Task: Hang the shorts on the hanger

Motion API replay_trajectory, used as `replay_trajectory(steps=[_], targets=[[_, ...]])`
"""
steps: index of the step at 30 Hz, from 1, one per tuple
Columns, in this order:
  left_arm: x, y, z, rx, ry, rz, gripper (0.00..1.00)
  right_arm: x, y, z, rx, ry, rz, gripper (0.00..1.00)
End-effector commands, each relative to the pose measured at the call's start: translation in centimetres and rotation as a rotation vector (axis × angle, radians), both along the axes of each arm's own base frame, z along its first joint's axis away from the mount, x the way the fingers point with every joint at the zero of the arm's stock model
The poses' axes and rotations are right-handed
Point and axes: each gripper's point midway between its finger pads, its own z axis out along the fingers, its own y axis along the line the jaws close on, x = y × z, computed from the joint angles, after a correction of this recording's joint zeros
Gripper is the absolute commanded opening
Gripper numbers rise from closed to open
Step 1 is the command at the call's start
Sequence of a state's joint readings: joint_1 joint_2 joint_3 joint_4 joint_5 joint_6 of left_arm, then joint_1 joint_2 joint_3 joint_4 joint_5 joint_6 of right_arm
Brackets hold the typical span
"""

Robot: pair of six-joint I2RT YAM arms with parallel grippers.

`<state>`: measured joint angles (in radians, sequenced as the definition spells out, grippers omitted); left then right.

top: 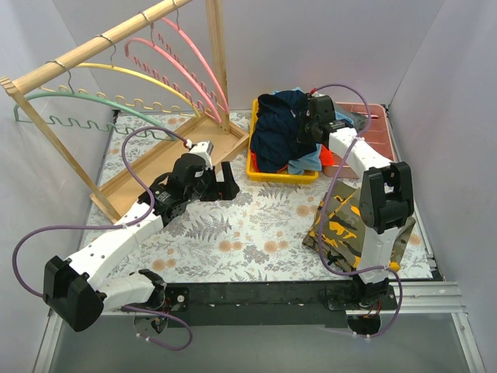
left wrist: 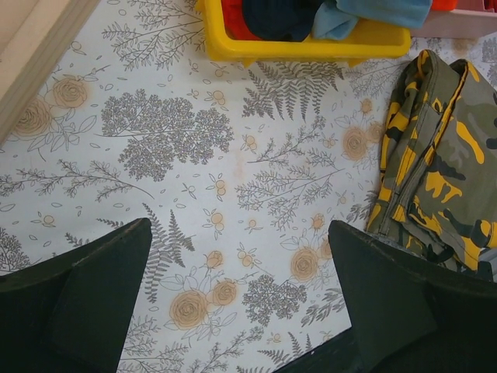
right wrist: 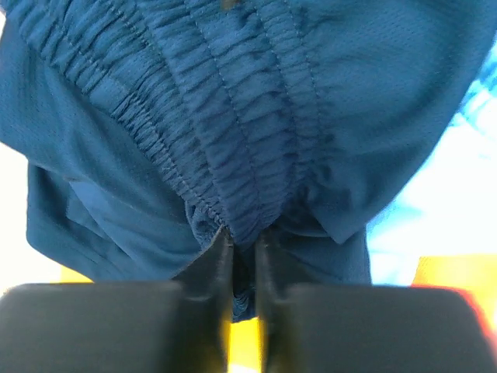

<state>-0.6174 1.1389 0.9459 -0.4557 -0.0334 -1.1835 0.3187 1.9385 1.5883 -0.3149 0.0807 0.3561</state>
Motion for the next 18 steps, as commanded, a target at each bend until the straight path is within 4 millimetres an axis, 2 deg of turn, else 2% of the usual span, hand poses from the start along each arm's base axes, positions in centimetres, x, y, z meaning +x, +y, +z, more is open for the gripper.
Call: replay_trajectory(steps=[1,2,3,5,6,8,10,14,18], targets=[[0.3,0.6,2.8,0.001,-0.072,0.016,0.97,1.1,-0.3,6.8,0.006,-0.12,-0.033,0.01],[0.4,0.7,3.0,0.0,-0.081,0.02,0.96,1.1,-0.4,7.7,-0.002,-0.129,-0.033,0.01],[0.4,0.9,3.3,-0.001,-0.089,0.026,0.94,1.2,-0.3,10.6,0.008,-0.183,-0.032,0.01],[0.5,1.1,3.8,0.0,-0.108,0.037,0.93,0.8,-0.4,13.6,-0.001,-0.232,-0.026,0.01],[0.5,1.2,4.0,-0.001,-0.114,0.039,0.93,0.6,-0.2,16.9,0.015,-0.296,-0.024,0.01],[0.6,1.2,4.7,-0.011,-0.134,0.04,0.93,0.3,-0.1,19.7,0.018,-0.347,-0.013,0.01],[0.8,1.1,5.1,-0.019,-0.144,0.04,0.92,0.1,0.2,23.7,0.044,-0.434,-0.004,0.01],[0.9,0.7,5.6,-0.034,-0.15,0.031,0.91,-0.2,1.0,28.5,0.075,-0.566,0.024,0.01],[0.9,0.2,6.1,-0.057,-0.159,0.012,0.86,-1.1,1.5,34.2,0.088,-0.733,0.003,0.01]])
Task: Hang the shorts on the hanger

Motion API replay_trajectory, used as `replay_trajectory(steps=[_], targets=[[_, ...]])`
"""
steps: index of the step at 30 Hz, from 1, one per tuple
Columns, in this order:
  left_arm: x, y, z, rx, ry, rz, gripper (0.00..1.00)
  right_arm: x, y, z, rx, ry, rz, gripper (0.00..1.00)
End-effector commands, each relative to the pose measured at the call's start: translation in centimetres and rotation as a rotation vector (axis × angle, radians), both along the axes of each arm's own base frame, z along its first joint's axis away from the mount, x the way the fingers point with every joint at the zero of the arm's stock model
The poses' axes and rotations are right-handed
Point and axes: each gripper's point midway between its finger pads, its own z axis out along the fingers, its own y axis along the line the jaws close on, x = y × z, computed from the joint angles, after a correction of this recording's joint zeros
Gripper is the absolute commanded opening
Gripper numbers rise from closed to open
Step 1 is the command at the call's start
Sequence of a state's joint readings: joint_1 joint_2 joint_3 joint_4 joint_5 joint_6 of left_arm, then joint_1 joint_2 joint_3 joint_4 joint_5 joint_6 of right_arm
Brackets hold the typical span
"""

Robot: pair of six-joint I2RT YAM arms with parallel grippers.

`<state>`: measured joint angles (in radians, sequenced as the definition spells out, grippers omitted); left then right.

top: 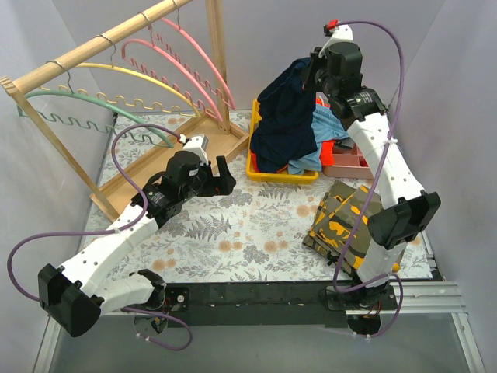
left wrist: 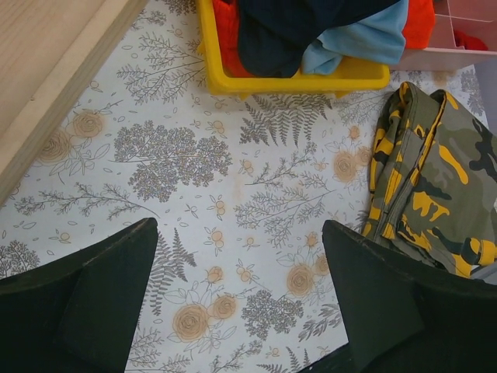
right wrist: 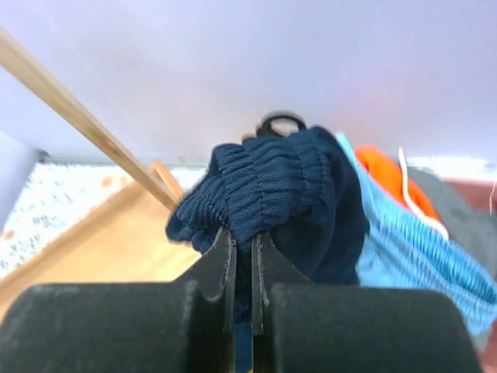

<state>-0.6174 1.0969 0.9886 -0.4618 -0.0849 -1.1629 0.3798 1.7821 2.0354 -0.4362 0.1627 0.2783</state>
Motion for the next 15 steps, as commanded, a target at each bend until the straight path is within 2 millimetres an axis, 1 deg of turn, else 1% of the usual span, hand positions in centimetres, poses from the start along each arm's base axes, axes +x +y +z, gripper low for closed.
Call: replay_trajectory(steps=[1,2,3,5,6,7,8,9,10,11,12,14,15], targets=[[0.2,-0.6,3.2,-0.051,-0.073,-0.024,0.86,-1.3,-0.1,10.3,0.043,-0.281,-0.02,0.01],[0.3,-0.7,3.3,-0.055,-0.073,-0.026,0.86,-1.9,-0.3,12.6,0.061,-0.329,-0.024,0.01],[0.3,-0.7,3.7,-0.06,-0.078,-0.025,0.86,-2.5,-0.2,14.0,0.072,-0.361,-0.022,0.01],[0.3,-0.7,4.1,-0.066,-0.087,-0.025,0.87,-3.6,-0.3,16.3,0.09,-0.408,-0.016,0.01],[0.2,-0.7,4.5,-0.071,-0.096,-0.026,0.87,-5.1,-0.3,18.2,0.11,-0.449,-0.008,0.01],[0.2,-0.6,4.7,-0.072,-0.102,-0.024,0.88,-6.0,-0.3,19.3,0.119,-0.484,-0.004,0.01],[0.2,-0.5,4.8,-0.071,-0.104,-0.023,0.88,-6.9,-0.2,20.0,0.126,-0.504,0.007,0.01],[0.2,-0.5,5.0,-0.071,-0.107,-0.024,0.88,-8.6,-0.1,21.0,0.136,-0.527,0.015,0.01],[0.1,-0.5,5.3,-0.074,-0.111,-0.024,0.88,-9.4,-0.1,21.6,0.143,-0.546,0.016,0.01],[0.1,-0.5,5.4,-0.076,-0.112,-0.027,0.88,-10.4,0.3,22.0,0.145,-0.555,0.031,0.01],[0.0,-0.5,5.6,-0.079,-0.115,-0.028,0.89,-12.1,-0.3,23.3,0.156,-0.583,0.028,0.01],[-0.2,-0.6,6.2,-0.091,-0.123,-0.039,0.89,-13.5,-0.4,23.7,0.155,-0.593,0.036,0.01],[-0.3,-0.6,6.5,-0.096,-0.127,-0.043,0.89,-15.2,-0.6,24.6,0.173,-0.611,0.051,0.01]])
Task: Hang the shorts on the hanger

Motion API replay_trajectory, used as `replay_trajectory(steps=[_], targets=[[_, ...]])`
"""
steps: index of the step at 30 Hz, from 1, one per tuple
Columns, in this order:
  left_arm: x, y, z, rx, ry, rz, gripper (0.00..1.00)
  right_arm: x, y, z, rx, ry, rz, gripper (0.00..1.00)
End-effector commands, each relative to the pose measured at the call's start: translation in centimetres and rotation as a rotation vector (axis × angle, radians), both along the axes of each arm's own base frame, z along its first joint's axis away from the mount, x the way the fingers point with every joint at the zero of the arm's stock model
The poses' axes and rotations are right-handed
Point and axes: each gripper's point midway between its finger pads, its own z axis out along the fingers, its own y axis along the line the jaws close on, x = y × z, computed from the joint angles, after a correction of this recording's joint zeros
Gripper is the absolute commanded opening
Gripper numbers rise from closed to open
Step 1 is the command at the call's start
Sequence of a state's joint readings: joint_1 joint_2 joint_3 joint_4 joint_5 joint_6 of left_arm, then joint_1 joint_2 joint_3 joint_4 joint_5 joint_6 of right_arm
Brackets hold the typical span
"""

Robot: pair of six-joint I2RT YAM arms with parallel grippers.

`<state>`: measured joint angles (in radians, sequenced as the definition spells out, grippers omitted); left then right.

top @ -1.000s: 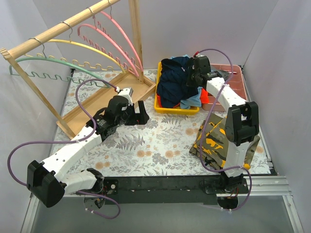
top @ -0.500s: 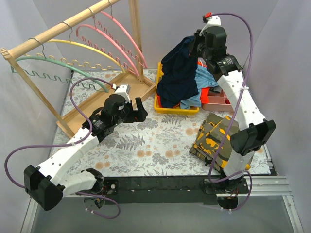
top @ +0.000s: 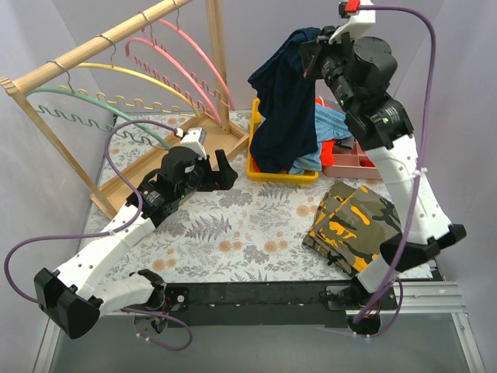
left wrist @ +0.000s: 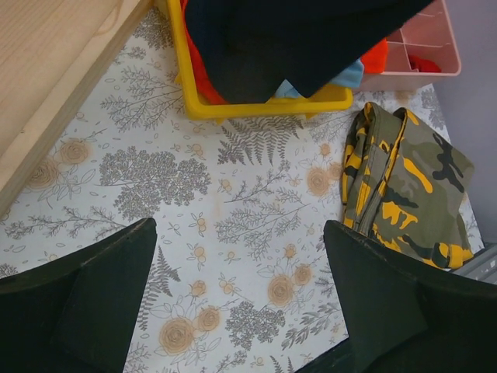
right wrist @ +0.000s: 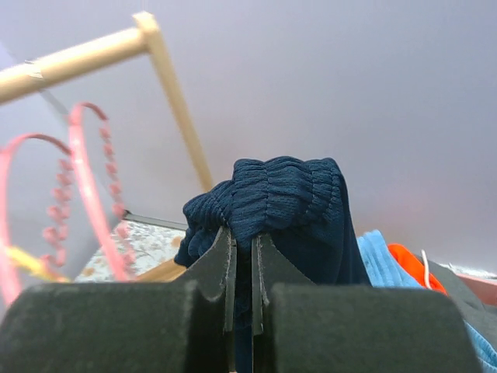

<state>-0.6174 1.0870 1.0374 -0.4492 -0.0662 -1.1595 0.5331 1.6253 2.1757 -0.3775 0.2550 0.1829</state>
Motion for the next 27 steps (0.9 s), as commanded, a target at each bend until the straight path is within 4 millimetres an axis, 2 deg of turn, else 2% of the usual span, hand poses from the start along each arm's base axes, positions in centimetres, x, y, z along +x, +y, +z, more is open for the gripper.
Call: replay_trajectory(steps=[1,5,7,8,10,11,12,13,14,15,17,18,20,21,22,23,24,25,26,27], targets=[[-0.7,-0.1,3.8,-0.052,-0.072,-0.029,0.9,-7.5,-2.7,9.6,0.123,-0.259,0.01,0.01],[-1.2,-0.2,5.1,-0.073,-0.087,-0.049,0.9,-11.0,-3.5,11.4,0.153,-0.29,0.044,0.01],[-1.5,-0.3,5.7,-0.086,-0.095,-0.063,0.9,-12.3,-4.0,11.5,0.159,-0.283,0.064,0.01],[-1.6,-0.3,5.9,-0.091,-0.097,-0.063,0.9,-12.2,-3.6,10.4,0.149,-0.254,0.076,0.01],[-2.3,-0.5,6.2,-0.107,-0.097,-0.094,0.9,-13.5,-3.6,9.0,0.172,-0.212,0.122,0.01],[-2.4,-0.5,6.2,-0.108,-0.097,-0.096,0.9,-12.1,-2.0,4.6,0.134,-0.116,0.145,0.01],[-2.7,-0.3,6.5,-0.114,-0.101,-0.1,0.9,-13.6,-2.0,3.7,0.136,-0.105,0.19,0.01],[-3.0,-0.2,6.1,-0.106,-0.088,-0.099,0.9,-13.6,-1.7,1.6,0.129,-0.053,0.203,0.01],[-3.2,0.1,5.9,-0.101,-0.083,-0.096,0.9,-13.4,-1.3,-1.4,0.102,0.005,0.208,0.01],[-3.4,0.3,5.7,-0.096,-0.077,-0.092,0.9,-13.7,-1.2,-7.0,0.054,0.101,0.217,0.01],[-4.0,0.9,4.4,-0.077,-0.051,-0.084,0.9,-14.4,-0.4,-14.0,0.012,0.212,0.267,0.01],[-4.2,1.0,3.7,-0.074,-0.036,-0.081,0.9,-15.7,-0.1,-21.5,-0.045,0.339,0.309,0.01],[-4.7,0.8,1.2,-0.066,0.014,-0.096,0.89,-17.8,-0.2,-28.1,-0.083,0.49,0.323,0.01],[-4.9,0.6,0.3,-0.063,0.037,-0.105,0.88,-19.0,-0.9,-30.6,-0.102,0.531,0.315,0.01],[-4.8,0.0,-0.7,-0.063,0.059,-0.128,0.87,-20.0,-1.7,-34.6,-0.139,0.608,0.293,0.01],[-5.1,-0.3,-2.7,-0.05,0.103,-0.147,0.84,-21.1,-2.3,-36.4,-0.147,0.663,0.275,0.01],[-5.0,-0.5,-3.7,-0.049,0.127,-0.147,0.83,-21.4,-3.2,-36.7,-0.141,0.66,0.241,0.01],[-4.7,-0.9,-4.4,-0.059,0.133,-0.151,0.82,-21.9,-3.8,-38.0,-0.152,0.694,0.221,0.01],[-4.9,-1.5,-6.1,-0.057,0.183,-0.168,0.79,-22.2,-4.3,-38.5,-0.154,0.713,0.204,0.01],[-4.7,-1.8,-6.9,-0.06,0.205,-0.163,0.78,-22.7,-4.9,-38.9,-0.155,0.734,0.185,0.01]])
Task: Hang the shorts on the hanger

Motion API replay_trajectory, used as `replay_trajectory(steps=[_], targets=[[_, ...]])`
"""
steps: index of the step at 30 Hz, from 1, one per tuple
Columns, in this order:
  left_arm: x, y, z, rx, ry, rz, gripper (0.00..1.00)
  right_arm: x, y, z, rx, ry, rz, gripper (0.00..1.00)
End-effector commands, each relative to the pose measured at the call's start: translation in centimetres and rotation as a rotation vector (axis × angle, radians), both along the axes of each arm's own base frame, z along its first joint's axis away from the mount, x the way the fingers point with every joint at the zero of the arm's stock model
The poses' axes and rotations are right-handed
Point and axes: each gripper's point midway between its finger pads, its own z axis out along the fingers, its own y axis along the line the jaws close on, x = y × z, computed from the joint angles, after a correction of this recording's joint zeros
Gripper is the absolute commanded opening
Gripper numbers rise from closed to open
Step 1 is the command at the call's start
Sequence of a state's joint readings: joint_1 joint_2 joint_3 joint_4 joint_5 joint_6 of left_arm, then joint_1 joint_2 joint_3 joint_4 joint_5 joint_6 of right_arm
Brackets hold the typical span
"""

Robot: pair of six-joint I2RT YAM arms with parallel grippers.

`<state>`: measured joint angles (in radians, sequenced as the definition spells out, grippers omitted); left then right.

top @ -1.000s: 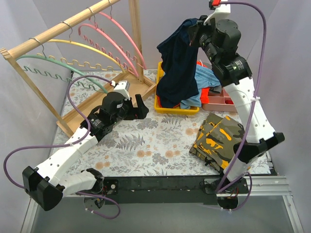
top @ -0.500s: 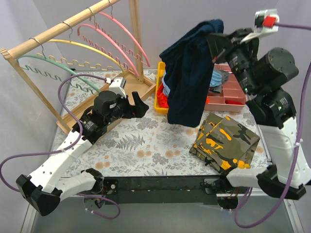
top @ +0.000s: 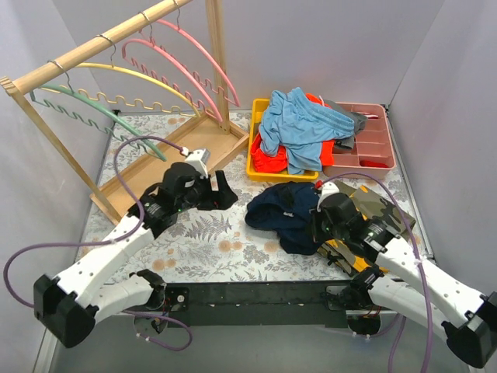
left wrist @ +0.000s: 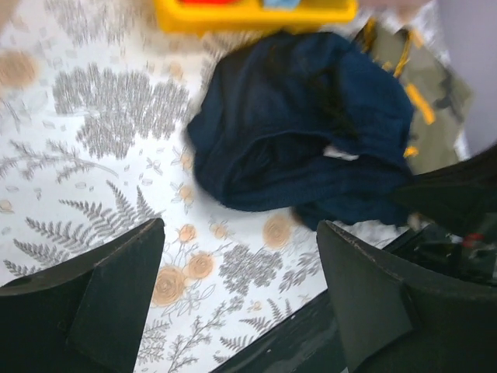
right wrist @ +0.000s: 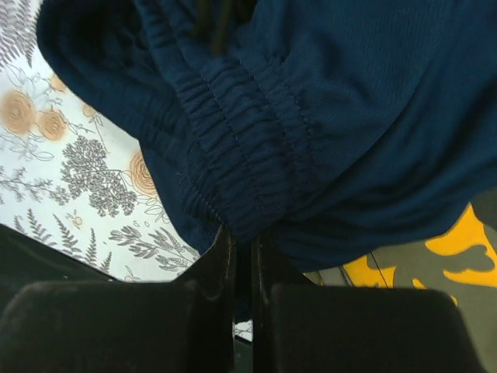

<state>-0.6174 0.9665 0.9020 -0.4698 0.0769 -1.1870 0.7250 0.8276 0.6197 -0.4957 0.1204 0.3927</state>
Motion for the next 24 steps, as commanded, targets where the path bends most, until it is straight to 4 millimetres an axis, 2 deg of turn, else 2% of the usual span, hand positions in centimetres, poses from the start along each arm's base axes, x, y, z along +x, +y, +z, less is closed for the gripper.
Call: replay_trajectory(steps=[1,3,5,6,10,12,16,19,21,22,24], targets=[[-0.2,-2.2,-4.7,-0.013,0.127,-0.058,0.75,0.2,-0.7,3.7,0.116,-0.086,-0.105,0.01],[-0.1,-2.9,-6.6,0.009,0.171,-0.055,0.72,-0.3,-1.1,3.2,0.114,-0.07,-0.118,0.01],[-0.1,-3.9,-7.4,0.027,0.159,-0.058,0.72,-0.5,-1.3,2.7,0.104,-0.056,-0.123,0.01],[0.0,-4.3,-8.4,0.046,0.181,-0.059,0.7,-0.6,-1.3,2.5,0.101,-0.051,-0.121,0.01],[-0.6,-6.7,-8.9,0.064,0.182,-0.093,0.67,-0.6,-1.3,2.2,0.086,-0.039,-0.12,0.01],[-0.5,-7.1,-9.6,0.066,0.197,-0.087,0.66,-0.5,-1.2,2.6,0.09,-0.043,-0.119,0.01],[1.1,-7.4,-13.1,0.119,0.232,-0.008,0.59,-0.3,-1.2,3.0,0.09,-0.055,-0.118,0.01],[2.0,-8.3,-13.6,0.1,0.217,0.01,0.57,-0.3,-1.4,2.9,0.076,-0.052,-0.12,0.01],[2.9,-8.1,-14.5,0.109,0.209,0.064,0.57,-0.2,-1.3,2.6,0.071,-0.048,-0.119,0.01],[3.6,-8.5,-14.1,0.085,0.178,0.071,0.53,-0.3,-1.2,2.3,0.07,-0.044,-0.113,0.01],[4.5,-8.7,-14.3,0.089,0.16,0.093,0.27,-0.3,-0.7,2.2,0.086,-0.033,-0.098,0.21]])
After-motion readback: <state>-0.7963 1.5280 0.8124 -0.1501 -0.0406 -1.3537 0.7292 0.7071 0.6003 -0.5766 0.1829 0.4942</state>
